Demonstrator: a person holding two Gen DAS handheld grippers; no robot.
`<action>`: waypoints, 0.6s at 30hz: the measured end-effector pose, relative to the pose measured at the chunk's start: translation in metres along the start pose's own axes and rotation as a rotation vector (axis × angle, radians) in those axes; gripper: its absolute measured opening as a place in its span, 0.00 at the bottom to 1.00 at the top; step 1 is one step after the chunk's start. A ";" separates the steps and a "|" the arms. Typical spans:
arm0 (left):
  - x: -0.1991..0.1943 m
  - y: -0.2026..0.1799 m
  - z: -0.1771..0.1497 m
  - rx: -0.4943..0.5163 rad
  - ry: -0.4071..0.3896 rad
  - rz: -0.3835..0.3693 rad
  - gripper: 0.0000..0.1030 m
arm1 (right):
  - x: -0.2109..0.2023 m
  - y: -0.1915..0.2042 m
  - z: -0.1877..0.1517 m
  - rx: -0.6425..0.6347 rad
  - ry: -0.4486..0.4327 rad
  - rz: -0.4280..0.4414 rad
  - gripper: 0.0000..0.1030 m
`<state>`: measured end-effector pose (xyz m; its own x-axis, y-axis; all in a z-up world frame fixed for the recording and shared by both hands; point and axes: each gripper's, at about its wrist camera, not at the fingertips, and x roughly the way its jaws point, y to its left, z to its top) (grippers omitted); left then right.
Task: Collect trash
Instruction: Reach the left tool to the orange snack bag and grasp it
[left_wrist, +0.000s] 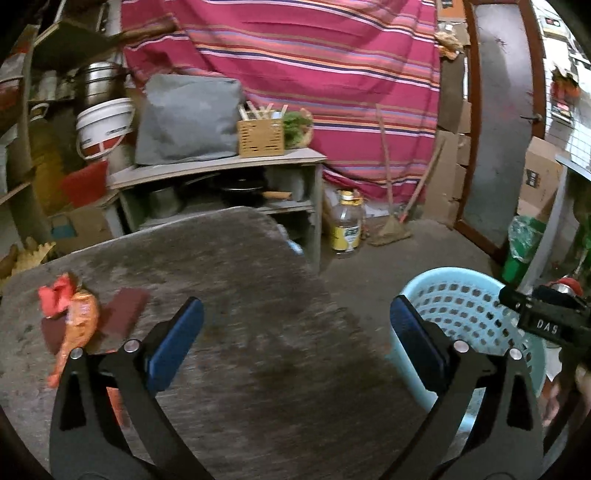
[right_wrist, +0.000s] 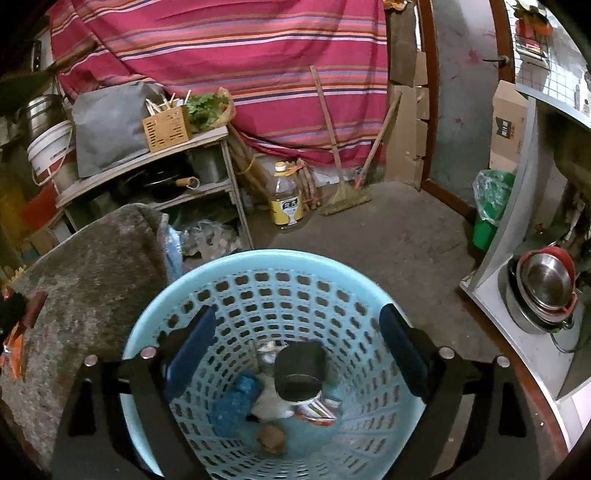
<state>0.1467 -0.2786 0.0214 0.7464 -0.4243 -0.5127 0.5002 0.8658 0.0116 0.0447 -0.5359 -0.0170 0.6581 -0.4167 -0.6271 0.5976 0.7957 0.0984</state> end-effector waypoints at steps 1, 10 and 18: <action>-0.003 0.009 -0.001 0.000 0.000 0.012 0.95 | 0.000 0.006 0.000 -0.004 -0.001 0.005 0.87; -0.019 0.114 -0.013 -0.041 0.011 0.186 0.95 | 0.000 0.075 -0.001 -0.044 -0.009 0.075 0.94; -0.003 0.216 -0.034 -0.167 0.090 0.315 0.95 | 0.006 0.132 -0.007 -0.096 0.011 0.119 0.94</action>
<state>0.2375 -0.0816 -0.0033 0.8069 -0.1113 -0.5801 0.1677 0.9848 0.0442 0.1245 -0.4299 -0.0131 0.7161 -0.3128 -0.6240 0.4690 0.8777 0.0984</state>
